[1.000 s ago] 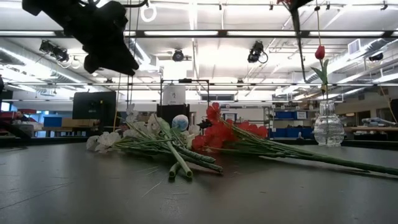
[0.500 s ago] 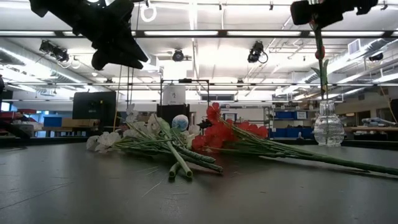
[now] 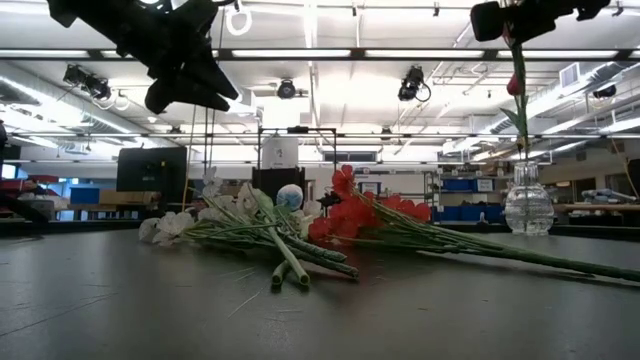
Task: Sort flowers into vase by color
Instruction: Put the right red flowers into the transparent vase, then put the red flower into the transparent vase
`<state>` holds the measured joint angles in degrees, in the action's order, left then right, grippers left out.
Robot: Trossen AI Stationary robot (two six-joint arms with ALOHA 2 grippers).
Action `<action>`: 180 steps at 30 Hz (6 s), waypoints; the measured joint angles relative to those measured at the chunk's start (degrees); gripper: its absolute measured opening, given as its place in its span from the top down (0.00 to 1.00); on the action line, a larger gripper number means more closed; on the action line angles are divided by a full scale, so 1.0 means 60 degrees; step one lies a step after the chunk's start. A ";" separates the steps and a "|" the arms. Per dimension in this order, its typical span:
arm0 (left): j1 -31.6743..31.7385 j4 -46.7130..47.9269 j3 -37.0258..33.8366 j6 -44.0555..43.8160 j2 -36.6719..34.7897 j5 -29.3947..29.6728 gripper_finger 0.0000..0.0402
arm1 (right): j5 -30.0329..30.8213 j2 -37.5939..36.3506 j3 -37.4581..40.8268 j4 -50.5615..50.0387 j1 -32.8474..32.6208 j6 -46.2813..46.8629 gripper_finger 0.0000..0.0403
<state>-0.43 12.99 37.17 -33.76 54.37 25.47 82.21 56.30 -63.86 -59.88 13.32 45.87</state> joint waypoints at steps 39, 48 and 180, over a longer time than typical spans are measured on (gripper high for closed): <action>-0.0011 0.0008 0.0000 -0.0528 0.0000 0.0464 0.64 | -0.6384 -0.0016 0.2281 0.1793 0.2821 0.0131 0.68; -0.0156 0.0023 0.0000 -0.0521 0.0000 0.0464 0.64 | -0.8080 -0.0172 0.1321 0.1244 0.3071 -0.0154 0.55; -0.0270 0.1297 -0.0004 -0.0532 0.0001 0.0494 0.64 | -0.0454 -0.1303 0.3606 0.1479 -0.1508 0.2045 0.97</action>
<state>-2.04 20.77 37.15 -36.95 54.37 28.43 79.49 48.48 -42.22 -51.00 4.28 58.14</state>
